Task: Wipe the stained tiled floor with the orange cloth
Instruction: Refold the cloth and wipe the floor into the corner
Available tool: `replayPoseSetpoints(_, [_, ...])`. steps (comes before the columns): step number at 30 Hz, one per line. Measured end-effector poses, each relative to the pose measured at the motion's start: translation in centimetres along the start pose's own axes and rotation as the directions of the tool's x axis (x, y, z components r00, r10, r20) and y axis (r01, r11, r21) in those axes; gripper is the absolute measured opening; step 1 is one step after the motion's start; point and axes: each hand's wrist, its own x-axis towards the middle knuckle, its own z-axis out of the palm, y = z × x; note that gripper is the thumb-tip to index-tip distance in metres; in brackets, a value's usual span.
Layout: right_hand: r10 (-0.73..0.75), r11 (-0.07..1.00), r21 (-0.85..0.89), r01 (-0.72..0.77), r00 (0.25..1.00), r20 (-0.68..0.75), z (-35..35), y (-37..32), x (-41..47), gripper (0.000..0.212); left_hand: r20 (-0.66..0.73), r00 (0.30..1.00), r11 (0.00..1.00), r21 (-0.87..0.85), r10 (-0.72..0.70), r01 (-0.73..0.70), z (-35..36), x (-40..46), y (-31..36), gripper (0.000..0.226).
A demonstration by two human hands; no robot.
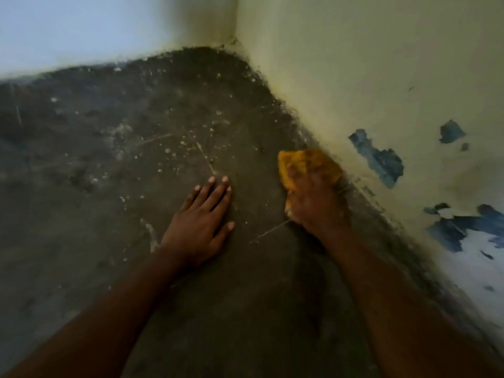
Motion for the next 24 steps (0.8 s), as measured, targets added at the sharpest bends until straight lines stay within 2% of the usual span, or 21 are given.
replayPoseSetpoints(1, [-0.099,0.995,0.029,0.098,0.995,0.026,-0.4,-1.2,-2.1,0.073,0.016,1.0,1.0,-0.024,0.012,-0.012,0.0,-0.2,0.7,0.083])
replayPoseSetpoints(3, [-0.204,0.967,0.17,0.192,0.978,0.054,-1.0,-1.9,-7.9,0.069,0.044,0.998,0.998,-0.052,0.047,-0.045,-0.1,-0.8,2.4,0.085])
replayPoseSetpoints(5, [-0.219,0.958,0.202,0.202,0.973,0.07,-1.3,-0.9,-13.1,0.071,0.041,0.997,0.997,-0.059,0.058,-0.055,0.6,-1.9,3.8,0.086])
replayPoseSetpoints(6, [-0.213,0.967,0.152,0.204,0.976,0.05,-1.3,0.8,-14.4,0.074,0.025,0.998,0.997,-0.058,0.058,-0.056,1.3,-2.7,4.9,0.086])
replayPoseSetpoints(7, [-0.175,0.982,0.082,0.171,0.984,0.045,-0.8,3.2,-13.8,0.077,0.009,0.998,0.996,-0.07,0.055,-0.054,1.7,-3.2,6.1,0.086])
replayPoseSetpoints(9, [0.004,1.0,0.009,-0.004,1.0,0.019,-1.0,6.7,-10.6,0.072,0.017,0.996,0.99,-0.108,0.089,-0.086,2.7,-4.6,9.7,0.086])
replayPoseSetpoints(11, [0.193,0.978,0.064,-0.199,0.977,0.095,-2.1,7.5,-7.0,0.079,0.047,0.994,0.99,-0.106,0.102,-0.096,3.7,-5.3,12.6,0.086])
replayPoseSetpoints(13, [0.266,0.952,0.129,-0.277,0.959,0.098,-3.1,5.5,-7.2,0.068,0.045,0.997,0.99,-0.129,0.069,-0.062,3.7,-5.4,13.9,0.085])
replayPoseSetpoints(16, [0.088,0.96,0.263,-0.099,0.995,0.051,-3.3,1.5,-14.0,0.066,0.04,0.999,0.984,-0.178,0.016,-0.009,3.5,-5.3,13.4,0.082])
replayPoseSetpoints(18, [-0.102,0.971,0.221,0.085,0.993,0.066,-1.9,2.0,-19.5,0.072,0.006,1.0,0.988,-0.151,0.019,-0.017,3.8,-5.8,13.7,0.081])
replayPoseSetpoints(20, [-0.225,0.962,0.174,0.209,0.972,0.074,-0.1,5.7,-22.4,0.074,-0.03,0.999,0.991,-0.13,-0.01,0.006,4.4,-6.8,14.4,0.08])
replayPoseSetpoints(22, [-0.156,0.985,0.087,0.148,0.983,0.095,0.4,9.9,-23.0,0.071,-0.037,0.999,0.994,-0.102,-0.038,0.034,4.9,-7.5,14.8,0.079])
replayPoseSetpoints(24, [0.02,0.999,0.029,-0.022,0.997,0.073,0.2,12.4,-21.5,0.073,-0.022,0.999,0.994,-0.101,-0.044,0.042,5.2,-8.3,15.1,0.077])
